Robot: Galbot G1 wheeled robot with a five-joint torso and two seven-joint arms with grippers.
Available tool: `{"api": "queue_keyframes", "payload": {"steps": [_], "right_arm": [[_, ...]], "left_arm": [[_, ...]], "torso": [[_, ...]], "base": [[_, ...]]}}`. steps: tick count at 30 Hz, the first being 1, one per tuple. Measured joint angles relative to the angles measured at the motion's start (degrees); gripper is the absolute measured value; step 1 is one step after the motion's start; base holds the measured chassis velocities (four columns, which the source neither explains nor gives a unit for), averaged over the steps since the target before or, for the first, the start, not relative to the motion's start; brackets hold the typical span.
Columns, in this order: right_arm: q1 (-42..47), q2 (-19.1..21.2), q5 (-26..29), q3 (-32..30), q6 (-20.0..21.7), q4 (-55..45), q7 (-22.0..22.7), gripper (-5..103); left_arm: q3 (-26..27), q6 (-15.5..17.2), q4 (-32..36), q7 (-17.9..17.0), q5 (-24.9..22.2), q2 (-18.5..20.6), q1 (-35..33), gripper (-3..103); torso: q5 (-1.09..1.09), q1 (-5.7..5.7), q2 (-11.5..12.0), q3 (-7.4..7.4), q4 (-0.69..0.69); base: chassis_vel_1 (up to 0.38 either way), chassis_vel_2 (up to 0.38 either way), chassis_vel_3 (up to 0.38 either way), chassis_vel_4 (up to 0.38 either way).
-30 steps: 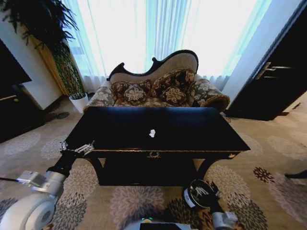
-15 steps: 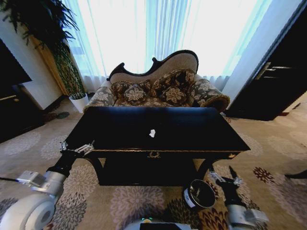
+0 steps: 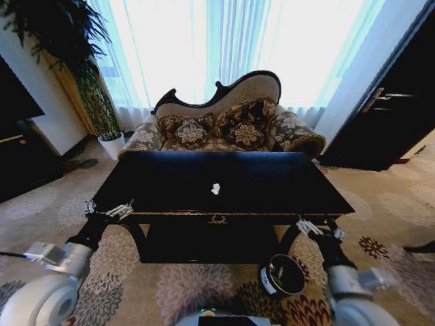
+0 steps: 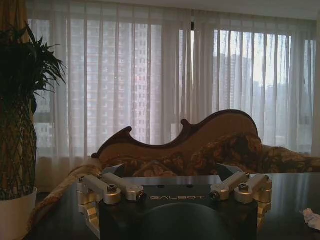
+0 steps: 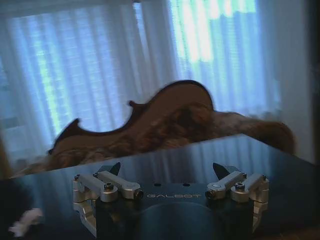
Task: Move to the front of the table and place the trash on the table into the trash bin.
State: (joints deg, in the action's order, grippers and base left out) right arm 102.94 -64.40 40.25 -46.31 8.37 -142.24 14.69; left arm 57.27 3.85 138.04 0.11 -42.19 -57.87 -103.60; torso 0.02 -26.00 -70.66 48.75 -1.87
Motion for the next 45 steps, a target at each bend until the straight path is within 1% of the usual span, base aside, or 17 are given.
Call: {"api": "queue_keyframes", "payload": {"steps": [1, 4, 5, 9, 16, 20, 21, 24, 26, 28, 30, 34, 35, 38, 40, 43, 45], "right_arm": [[0.00, 0.00, 0.00, 0.00, 0.00, 0.00, 0.00, 100], [-5.46, 7.84, 1.77, 2.96, 3.63, -0.53, 3.14, 100], [-5.46, 7.84, 1.77, 2.96, 3.63, -0.53, 3.14, 100], [-11.11, 15.08, 7.03, 6.11, 7.82, -0.40, 5.64, 100], [-15.41, 22.59, 11.70, 9.29, 9.45, 3.39, 6.60, 100], [-22.95, 31.65, 19.18, 12.09, 11.21, 7.47, 8.82, 100], [-22.95, 31.65, 19.18, 12.09, 11.21, 7.47, 8.82, 100], [-30.32, 39.22, 27.16, 14.51, 12.56, 10.56, 10.86, 100], [-31.48, 40.04, 28.64, 14.95, 12.97, 10.90, 11.25, 100], [-37.59, 43.34, 35.70, 18.14, 15.12, 12.16, 13.08, 100], [-39.95, 43.97, 37.10, 19.82, 15.68, 12.58, 13.60, 100], [-54.01, 44.39, 42.50, 32.99, 17.90, 14.66, 17.35, 100], [-54.01, 44.39, 42.50, 32.99, 17.90, 14.66, 17.35, 100], [-68.82, 41.59, 45.91, 46.12, 20.14, 16.73, 20.75, 100], [-70.72, 41.01, 46.25, 48.19, 20.46, 17.05, 21.20, 100], [-79.48, 37.66, 47.19, 58.44, 21.84, 18.44, 23.10, 100], [-80.44, 37.21, 47.32, 59.61, 22.02, 18.57, 23.30, 100]], "left_arm": [[0.00, 0.00, 0.00, 0.00, 0.00, 0.00, 0.00, 100], [-0.01, 0.00, 0.00, 0.01, 0.00, 0.00, 0.00, 100], [-0.01, 0.00, 0.00, 0.01, 0.00, 0.00, 0.00, 100], [0.00, 0.00, 0.00, 0.01, 0.00, 0.00, 0.00, 100], [0.00, 0.00, 0.00, 0.01, 0.00, -0.01, 0.00, 100], [0.00, 0.00, 0.00, 0.01, 0.00, 0.00, 0.00, 100], [0.00, 0.00, 0.00, 0.01, 0.00, 0.00, 0.00, 100], [0.00, 0.00, 0.00, 0.01, 0.00, 0.00, 0.00, 100], [0.00, 0.00, 0.00, 0.01, 0.00, 0.00, 0.00, 100], [0.00, 0.00, 0.00, 0.00, 0.00, 0.00, 0.00, 100], [0.00, 0.00, 0.00, 0.00, 0.00, 0.00, 0.00, 100], [0.00, 0.00, 0.00, 0.01, 0.00, 0.00, 0.00, 100], [0.00, 0.00, 0.00, 0.01, 0.00, 0.00, 0.00, 100], [-0.01, 0.00, 0.00, 0.01, 0.00, 0.00, -0.01, 100], [0.00, 0.00, 0.00, 0.00, 0.00, 0.00, 0.00, 100], [-0.01, 0.00, -0.01, 0.00, 0.00, 0.00, 0.00, 100], [0.00, 0.00, 0.00, 0.01, 0.00, 0.00, 0.00, 100]], "torso": [[0.00, 0.00, 0.00, 0.00, 0.00], [-0.02, -0.01, 0.01, 0.00, 0.02], [-0.02, -0.01, 0.01, 0.00, 0.02], [0.00, -0.01, 0.01, 0.00, 0.01], [-0.02, -0.01, 0.01, 0.01, 0.00], [-0.02, -0.01, 0.01, 0.01, 0.02], [-0.02, -0.01, 0.01, 0.01, 0.02], [-0.01, -0.01, 0.01, 0.01, 0.00], [0.00, -0.01, 0.01, 0.01, 0.00], [0.01, -0.01, 0.01, 0.01, 0.01], [-0.02, -0.01, 0.01, 0.01, 0.00], [-0.04, -0.01, 0.01, 0.00, -0.01], [-0.04, -0.01, 0.01, 0.00, -0.01], [0.00, -0.01, 0.01, 0.00, 0.01], [-0.02, -0.01, 0.01, 0.00, 0.01], [0.01, -0.01, 0.01, 0.00, 0.01], [0.00, -0.01, 0.01, 0.01, 0.01]], "base": [[0.000, 0.000, 0.000, 0.000], [0.000, 0.000, 0.000, 0.000], [0.000, 0.000, 0.000, 0.000], [0.000, 0.000, 0.000, 0.000], [0.000, 0.000, 0.000, 0.000], [0.000, 0.000, 0.000, 0.000], [0.000, 0.000, 0.000, 0.000], [0.000, 0.000, 0.000, 0.000], [0.000, 0.000, 0.000, 0.000], [0.000, 0.000, 0.000, 0.000], [0.000, 0.000, 0.000, 0.000], [0.000, 0.000, 0.000, 0.000], [0.000, 0.000, 0.000, 0.000], [0.000, 0.000, 0.000, 0.000], [0.000, 0.000, 0.000, 0.000], [0.000, 0.000, 0.000, 0.000], [0.000, 0.000, 0.000, 0.000]]}}
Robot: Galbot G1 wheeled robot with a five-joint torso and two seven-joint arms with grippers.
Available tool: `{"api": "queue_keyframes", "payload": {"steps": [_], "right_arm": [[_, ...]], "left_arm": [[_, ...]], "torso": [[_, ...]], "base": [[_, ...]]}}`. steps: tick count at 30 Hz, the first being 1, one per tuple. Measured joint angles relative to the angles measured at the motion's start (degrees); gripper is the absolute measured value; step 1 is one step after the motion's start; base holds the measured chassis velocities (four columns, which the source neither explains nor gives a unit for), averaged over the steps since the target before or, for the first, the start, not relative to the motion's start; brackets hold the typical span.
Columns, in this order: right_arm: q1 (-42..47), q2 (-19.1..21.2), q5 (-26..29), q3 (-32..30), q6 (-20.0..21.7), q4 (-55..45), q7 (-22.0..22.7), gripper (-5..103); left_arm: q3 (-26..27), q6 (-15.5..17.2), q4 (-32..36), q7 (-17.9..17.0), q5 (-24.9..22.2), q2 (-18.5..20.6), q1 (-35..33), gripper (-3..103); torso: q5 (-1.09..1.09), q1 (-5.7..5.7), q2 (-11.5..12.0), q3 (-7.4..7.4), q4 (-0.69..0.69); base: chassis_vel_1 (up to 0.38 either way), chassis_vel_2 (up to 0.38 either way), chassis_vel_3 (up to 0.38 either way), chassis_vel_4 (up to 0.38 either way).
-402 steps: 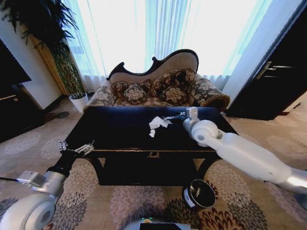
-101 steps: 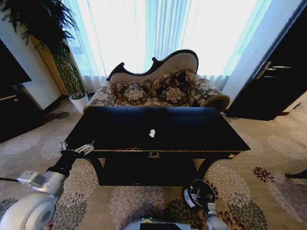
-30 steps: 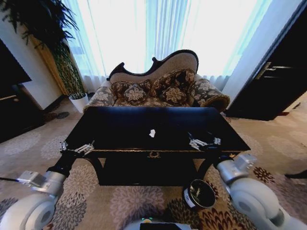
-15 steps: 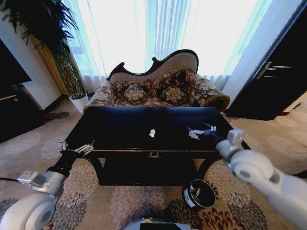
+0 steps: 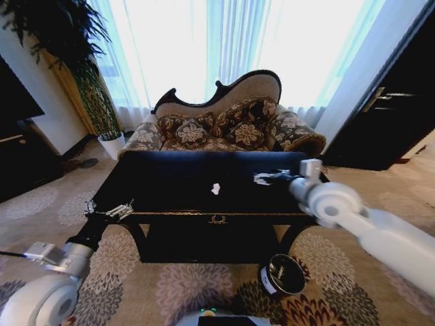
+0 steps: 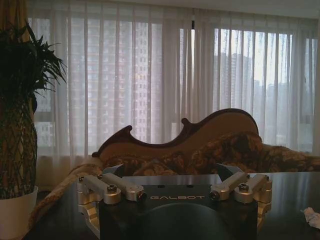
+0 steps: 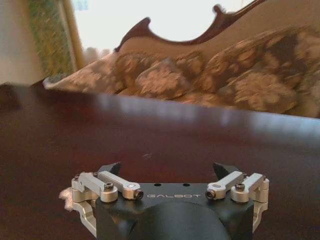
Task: Move to the front of the table and place the trash on the table into the trash bin.
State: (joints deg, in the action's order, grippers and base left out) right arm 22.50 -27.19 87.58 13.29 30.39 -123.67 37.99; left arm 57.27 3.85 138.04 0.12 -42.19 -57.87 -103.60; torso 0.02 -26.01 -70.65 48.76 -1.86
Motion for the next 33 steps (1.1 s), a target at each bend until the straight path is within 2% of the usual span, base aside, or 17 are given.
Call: {"api": "queue_keyframes", "payload": {"steps": [3, 11, 22, 33], "right_arm": [[-6.45, -3.15, 0.40, 7.03, 1.01, 1.64, 1.93, 100], [-12.40, -8.30, 0.23, 14.90, 2.11, 4.19, 4.80, 100], [-10.67, -14.42, -1.40, 17.80, 3.06, 6.30, 6.51, 100], [-11.46, -17.88, -1.47, 20.08, 3.60, 8.21, 6.73, 100]], "left_arm": [[0.00, 0.00, 0.00, 0.01, 0.00, 0.00, 0.00, 100], [0.00, 0.00, 0.00, -0.01, 0.00, 0.00, 0.00, 100], [0.00, 0.00, 0.00, -0.01, 0.00, 0.00, 0.00, 100], [0.00, -0.01, 0.00, -0.01, 0.00, 0.00, 0.00, 100]], "torso": [[0.01, 0.00, 0.00, 0.00, 0.00], [0.01, 0.00, 0.00, 0.00, 0.00], [0.00, 0.00, -0.01, 0.00, 0.00], [0.00, 0.00, -0.01, -0.01, -0.01]], "base": [[0.000, 0.000, 0.000, 0.000], [0.000, 0.000, 0.000, 0.000], [0.000, 0.000, 0.000, 0.000], [0.000, 0.000, 0.000, 0.000]]}}
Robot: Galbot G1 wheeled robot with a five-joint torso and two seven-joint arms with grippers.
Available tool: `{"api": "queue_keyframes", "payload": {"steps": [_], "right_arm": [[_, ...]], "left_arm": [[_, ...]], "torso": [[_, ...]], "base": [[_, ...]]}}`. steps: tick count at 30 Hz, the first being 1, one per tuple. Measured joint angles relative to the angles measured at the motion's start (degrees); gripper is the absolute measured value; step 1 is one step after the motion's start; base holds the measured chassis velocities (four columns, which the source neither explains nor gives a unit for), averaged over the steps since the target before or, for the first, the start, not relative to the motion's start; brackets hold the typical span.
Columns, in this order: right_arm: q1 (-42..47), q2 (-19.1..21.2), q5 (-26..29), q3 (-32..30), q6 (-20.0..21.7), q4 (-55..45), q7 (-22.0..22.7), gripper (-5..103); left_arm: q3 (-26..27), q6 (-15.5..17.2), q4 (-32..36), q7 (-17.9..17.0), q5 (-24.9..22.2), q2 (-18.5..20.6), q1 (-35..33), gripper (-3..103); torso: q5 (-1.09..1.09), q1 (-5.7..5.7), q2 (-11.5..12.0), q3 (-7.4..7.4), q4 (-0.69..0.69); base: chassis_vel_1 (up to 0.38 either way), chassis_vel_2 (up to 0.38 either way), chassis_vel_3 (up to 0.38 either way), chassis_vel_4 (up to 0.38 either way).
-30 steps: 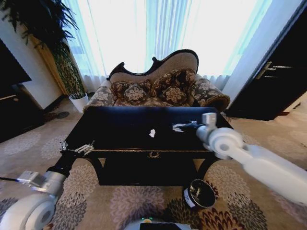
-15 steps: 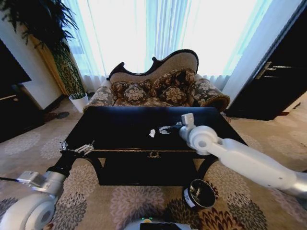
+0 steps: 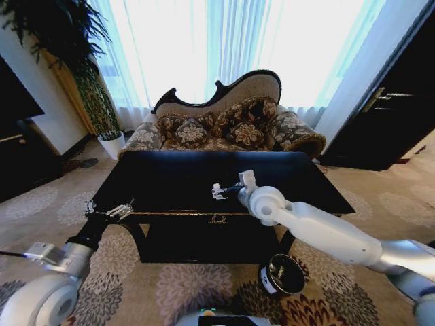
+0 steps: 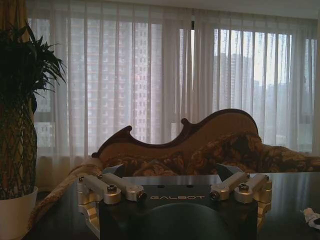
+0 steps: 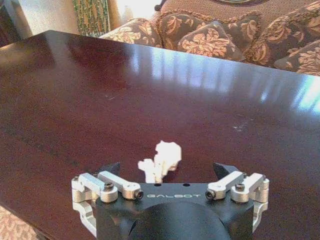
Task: Move to the front of the table and place the trash on the table into the trash bin.
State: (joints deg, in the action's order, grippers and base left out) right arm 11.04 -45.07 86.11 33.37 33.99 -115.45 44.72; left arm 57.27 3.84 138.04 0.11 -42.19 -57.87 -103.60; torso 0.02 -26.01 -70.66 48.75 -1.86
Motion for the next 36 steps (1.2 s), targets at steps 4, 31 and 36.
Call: {"api": "queue_keyframes", "payload": {"steps": [4, 31, 36], "right_arm": [[-0.16, -1.78, -0.55, 0.43, 0.80, 1.02, 0.24, 100], [0.91, -3.46, -2.16, -0.30, 1.18, 2.69, -0.83, 36], [1.21, -3.14, -2.10, -0.66, 1.18, 1.94, -0.84, 14]], "left_arm": [[0.00, 0.00, 0.00, 0.00, 0.00, 0.00, 0.00, 100], [0.00, 0.00, 0.00, 0.00, 0.00, 0.00, 0.00, 100], [0.00, 0.00, 0.00, 0.00, 0.00, 0.00, 0.00, 100]], "torso": [[0.00, 0.00, 0.00, 0.00, 0.00], [0.00, 0.00, 0.00, 0.00, 0.00], [-0.01, 0.00, 0.00, 0.01, 0.01]], "base": [[0.000, 0.000, 0.000, 0.000], [0.000, 0.000, 0.000, 0.000], [0.000, 0.000, 0.000, 0.000]]}}
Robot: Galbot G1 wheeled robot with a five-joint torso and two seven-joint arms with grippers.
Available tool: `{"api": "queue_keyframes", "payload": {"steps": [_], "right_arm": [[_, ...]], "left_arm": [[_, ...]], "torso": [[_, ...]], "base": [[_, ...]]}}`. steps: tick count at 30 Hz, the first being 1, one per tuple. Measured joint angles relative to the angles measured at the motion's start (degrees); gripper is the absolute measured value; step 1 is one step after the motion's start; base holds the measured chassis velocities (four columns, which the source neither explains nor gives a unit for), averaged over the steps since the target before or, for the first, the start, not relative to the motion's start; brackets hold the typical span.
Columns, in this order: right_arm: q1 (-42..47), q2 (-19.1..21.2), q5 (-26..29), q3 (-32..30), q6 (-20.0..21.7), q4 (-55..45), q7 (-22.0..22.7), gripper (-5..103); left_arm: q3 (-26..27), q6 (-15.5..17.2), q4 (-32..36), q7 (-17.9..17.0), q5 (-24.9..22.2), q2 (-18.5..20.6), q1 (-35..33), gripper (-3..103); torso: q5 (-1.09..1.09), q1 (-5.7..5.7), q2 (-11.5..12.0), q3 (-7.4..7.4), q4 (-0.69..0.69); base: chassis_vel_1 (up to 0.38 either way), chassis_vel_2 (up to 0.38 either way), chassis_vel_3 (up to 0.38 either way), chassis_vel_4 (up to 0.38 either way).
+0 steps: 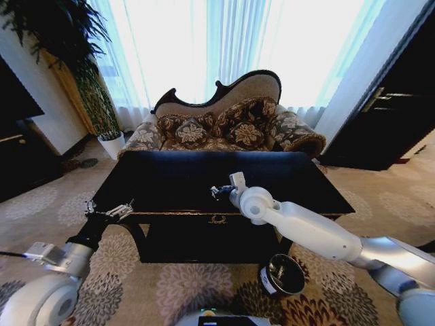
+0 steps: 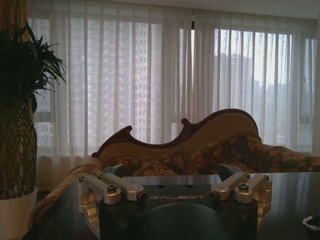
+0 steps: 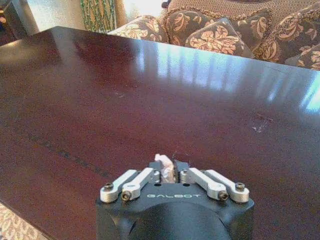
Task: Move to the front of the table and place the trash on the table into the trash bin.
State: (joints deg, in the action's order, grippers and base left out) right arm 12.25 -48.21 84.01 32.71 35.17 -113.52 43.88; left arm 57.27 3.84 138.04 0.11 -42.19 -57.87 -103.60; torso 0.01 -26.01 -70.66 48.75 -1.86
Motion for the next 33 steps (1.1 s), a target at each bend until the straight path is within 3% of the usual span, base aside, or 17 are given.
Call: {"api": "queue_keyframes", "payload": {"steps": [1, 4, 13, 17, 18, 22, 26, 29, 32, 33], "right_arm": [[0.00, 0.00, 0.00, 0.00, 0.00, 0.00, 0.00, 14], [0.42, 1.05, 0.36, -1.04, 0.00, -1.64, 0.01, 1], [5.84, 5.65, 1.13, -7.69, 0.00, -6.73, -0.44, 0], [17.81, 10.19, -0.61, -19.12, 0.33, -11.24, -2.67, 0], [17.81, 10.19, -0.61, -19.12, 0.33, -11.24, -2.67, 0], [29.51, 14.39, -6.12, -31.04, -0.06, -15.05, -7.64, 0], [39.55, 16.77, -9.11, -39.04, -1.21, -17.63, -10.72, 0], [44.85, 16.92, -11.14, -43.85, -1.98, -18.90, -11.90, 0], [53.47, 14.32, -14.57, -52.94, -3.03, -21.04, -14.77, 0], [53.47, 14.32, -14.57, -52.94, -3.03, -21.04, -14.77, 0]], "left_arm": [[0.00, 0.00, 0.00, 0.00, 0.00, 0.00, 0.00, 100], [0.00, 0.00, 0.00, 0.00, 0.00, 0.00, 0.00, 100], [0.00, 0.00, 0.00, 0.00, 0.00, 0.00, 0.00, 100], [0.00, 0.00, 0.00, 0.00, 0.00, 0.00, 0.00, 100], [0.00, 0.00, 0.00, 0.00, 0.00, 0.00, 0.00, 100], [0.00, 0.00, 0.00, -0.03, 0.00, 0.00, 0.00, 100], [0.00, 0.00, 0.00, 0.00, 0.00, 0.00, 0.01, 100], [0.00, 0.00, 0.00, 0.00, 0.00, 0.00, 0.00, 100], [0.00, 0.00, 0.00, 0.00, 0.00, 0.00, 0.00, 100], [0.00, 0.00, 0.00, 0.00, 0.00, 0.00, 0.00, 100]], "torso": [[0.00, 0.00, 0.00, 0.00, 0.00], [0.00, 0.00, 0.00, 0.00, 0.00], [0.00, 0.00, 0.00, 0.00, 0.01], [-0.02, 0.01, 0.00, 0.00, -0.02], [-0.02, 0.01, 0.00, 0.00, -0.02], [-0.02, 0.01, 0.00, -0.01, -0.01], [-0.01, 0.01, 0.00, -0.01, -0.02], [-0.01, 0.01, 0.00, -0.01, -0.01], [0.02, 0.01, 0.00, -0.01, 0.00], [0.02, 0.01, 0.00, -0.01, 0.00]], "base": [[0.000, 0.000, 0.000, 0.000], [0.000, 0.000, 0.000, 0.000], [0.000, 0.000, 0.000, 0.000], [0.000, 0.000, 0.000, 0.000], [0.000, 0.000, 0.000, 0.000], [0.000, 0.000, 0.000, 0.000], [0.000, 0.000, 0.000, 0.000], [0.000, 0.000, 0.000, 0.000], [0.000, 0.000, 0.000, 0.000], [0.000, 0.000, 0.000, 0.000]]}}
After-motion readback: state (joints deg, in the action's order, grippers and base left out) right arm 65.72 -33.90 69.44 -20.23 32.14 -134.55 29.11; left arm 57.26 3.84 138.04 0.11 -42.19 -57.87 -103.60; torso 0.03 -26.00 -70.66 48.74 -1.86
